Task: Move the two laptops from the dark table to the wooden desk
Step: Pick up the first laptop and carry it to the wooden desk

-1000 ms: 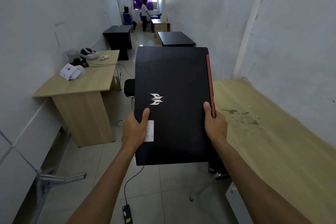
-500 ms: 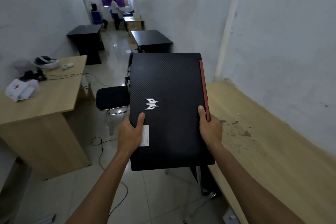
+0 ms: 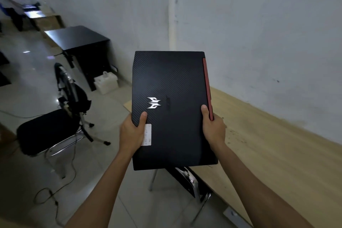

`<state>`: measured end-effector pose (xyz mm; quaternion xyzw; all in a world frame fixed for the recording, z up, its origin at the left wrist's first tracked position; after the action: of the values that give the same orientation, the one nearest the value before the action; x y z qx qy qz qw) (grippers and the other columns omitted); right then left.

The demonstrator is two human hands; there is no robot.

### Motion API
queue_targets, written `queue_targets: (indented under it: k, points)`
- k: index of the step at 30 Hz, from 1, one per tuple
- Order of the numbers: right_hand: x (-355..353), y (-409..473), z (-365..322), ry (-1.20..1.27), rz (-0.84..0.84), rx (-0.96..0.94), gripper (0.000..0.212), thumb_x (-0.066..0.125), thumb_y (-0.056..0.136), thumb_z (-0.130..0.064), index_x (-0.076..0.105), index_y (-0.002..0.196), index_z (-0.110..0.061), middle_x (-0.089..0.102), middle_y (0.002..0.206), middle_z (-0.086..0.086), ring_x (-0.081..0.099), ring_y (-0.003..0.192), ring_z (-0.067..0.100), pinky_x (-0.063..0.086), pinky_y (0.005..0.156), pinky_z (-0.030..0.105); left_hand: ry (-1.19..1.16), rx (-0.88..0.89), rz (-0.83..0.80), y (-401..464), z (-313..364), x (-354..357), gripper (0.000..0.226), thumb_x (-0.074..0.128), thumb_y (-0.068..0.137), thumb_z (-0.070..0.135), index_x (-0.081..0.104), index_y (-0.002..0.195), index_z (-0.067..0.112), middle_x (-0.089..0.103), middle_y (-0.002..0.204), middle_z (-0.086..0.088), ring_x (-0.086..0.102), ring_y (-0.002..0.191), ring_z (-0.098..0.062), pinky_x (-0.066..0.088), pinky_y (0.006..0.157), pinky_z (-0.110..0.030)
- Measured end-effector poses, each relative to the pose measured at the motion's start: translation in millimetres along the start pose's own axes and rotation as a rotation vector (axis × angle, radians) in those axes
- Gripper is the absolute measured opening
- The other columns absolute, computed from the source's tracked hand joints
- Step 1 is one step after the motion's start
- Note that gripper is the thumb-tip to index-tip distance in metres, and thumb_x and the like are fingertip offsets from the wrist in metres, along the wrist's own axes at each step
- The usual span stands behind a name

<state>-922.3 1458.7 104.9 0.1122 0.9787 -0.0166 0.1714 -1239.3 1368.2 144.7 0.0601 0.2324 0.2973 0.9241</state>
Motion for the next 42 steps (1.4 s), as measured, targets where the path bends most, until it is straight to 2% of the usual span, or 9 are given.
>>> queue_targets:
  k: [4, 6, 9, 13, 19, 22, 31, 39, 42]
  points:
    - [-6, 20, 14, -0.003, 0.069, 0.042, 0.075, 0.042, 0.086, -0.083, 0.070, 0.076, -0.014, 0.072, 0.072, 0.001, 0.069, 0.068, 0.019, 0.056, 0.061, 0.035, -0.024, 0.022, -0.086, 33, -4, 35, 0.030, 0.052, 0.092, 0.056, 0.062, 0.094, 0.028, 0.067, 0.085, 0.019, 0.063, 0.075, 0.011, 0.043, 0.058, -0.007]
    - [-11, 37, 26, 0.009, 0.117, 0.072, 0.082, 0.043, 0.087, -0.082, 0.070, 0.081, -0.005, 0.072, 0.076, 0.007, 0.068, 0.069, 0.024, 0.056, 0.065, 0.039, -0.036, 0.020, -0.154, 53, -9, 65, 0.032, 0.052, 0.091, 0.058, 0.063, 0.095, 0.028, 0.068, 0.087, 0.018, 0.064, 0.076, 0.006, 0.047, 0.060, -0.014]
    - [-16, 57, 42, 0.006, 0.162, 0.111, 0.089, 0.043, 0.086, -0.082, 0.066, 0.085, 0.004, 0.068, 0.074, 0.010, 0.064, 0.066, 0.024, 0.054, 0.064, 0.038, -0.036, 0.030, -0.214, 76, -13, 101, 0.037, 0.052, 0.090, 0.059, 0.065, 0.097, 0.025, 0.069, 0.088, 0.015, 0.065, 0.078, 0.002, 0.048, 0.063, -0.019]
    - [-25, 78, 64, -0.004, 0.234, 0.177, 0.084, 0.043, 0.087, -0.081, 0.067, 0.080, -0.001, 0.070, 0.076, 0.012, 0.067, 0.070, 0.028, 0.056, 0.067, 0.040, -0.008, 0.055, -0.300, 106, -16, 150, 0.040, 0.052, 0.090, 0.058, 0.065, 0.094, 0.020, 0.069, 0.086, 0.011, 0.065, 0.077, -0.002, 0.046, 0.059, -0.020]
    - [-39, 96, 82, -0.018, 0.352, 0.256, 0.079, 0.043, 0.084, -0.084, 0.060, 0.068, -0.009, 0.064, 0.066, 0.003, 0.061, 0.062, 0.019, 0.044, 0.056, 0.030, 0.002, 0.091, -0.430, 137, -19, 213, 0.035, 0.054, 0.091, 0.055, 0.064, 0.089, 0.022, 0.067, 0.082, 0.014, 0.061, 0.072, 0.004, 0.038, 0.053, -0.011]
    - [-39, 102, 85, -0.024, 0.411, 0.281, 0.068, 0.044, 0.085, -0.082, 0.049, 0.060, -0.019, 0.057, 0.060, -0.005, 0.055, 0.056, 0.014, 0.040, 0.055, 0.029, -0.005, 0.099, -0.498, 154, -24, 240, 0.033, 0.054, 0.091, 0.055, 0.064, 0.090, 0.023, 0.066, 0.083, 0.017, 0.061, 0.074, 0.004, 0.041, 0.057, -0.015]
    - [-9, 106, 103, -0.014, 0.567, 0.420, 0.080, 0.044, 0.085, -0.083, 0.064, 0.074, -0.006, 0.069, 0.072, 0.005, 0.066, 0.069, 0.022, 0.053, 0.066, 0.037, 0.003, 0.150, -0.702, 210, -40, 299, 0.029, 0.054, 0.091, 0.055, 0.063, 0.091, 0.027, 0.064, 0.081, 0.020, 0.058, 0.074, 0.010, 0.039, 0.059, -0.010]
    - [8, 93, 112, -0.055, 0.667, 0.491, 0.066, 0.044, 0.086, -0.082, 0.052, 0.061, -0.022, 0.060, 0.065, -0.004, 0.057, 0.062, 0.015, 0.042, 0.061, 0.029, -0.016, 0.144, -0.824, 219, -63, 325, 0.030, 0.054, 0.091, 0.056, 0.064, 0.094, 0.029, 0.065, 0.082, 0.021, 0.061, 0.077, 0.007, 0.041, 0.062, -0.010]
    - [5, 87, 118, -0.058, 0.683, 0.503, 0.065, 0.045, 0.087, -0.080, 0.049, 0.058, -0.022, 0.057, 0.061, -0.004, 0.055, 0.059, 0.015, 0.041, 0.059, 0.029, -0.013, 0.141, -0.852, 212, -66, 333, 0.032, 0.054, 0.091, 0.055, 0.066, 0.097, 0.026, 0.065, 0.083, 0.020, 0.061, 0.079, 0.007, 0.041, 0.063, -0.010]
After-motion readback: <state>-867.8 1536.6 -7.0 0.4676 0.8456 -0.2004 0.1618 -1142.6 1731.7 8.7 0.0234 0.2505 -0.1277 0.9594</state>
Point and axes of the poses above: each hand's wrist, its own y-axis towards the middle knuckle, its own x-axis out of the palm, z = x × y, the point moved 10 cm from there along y, towards the middle knuckle
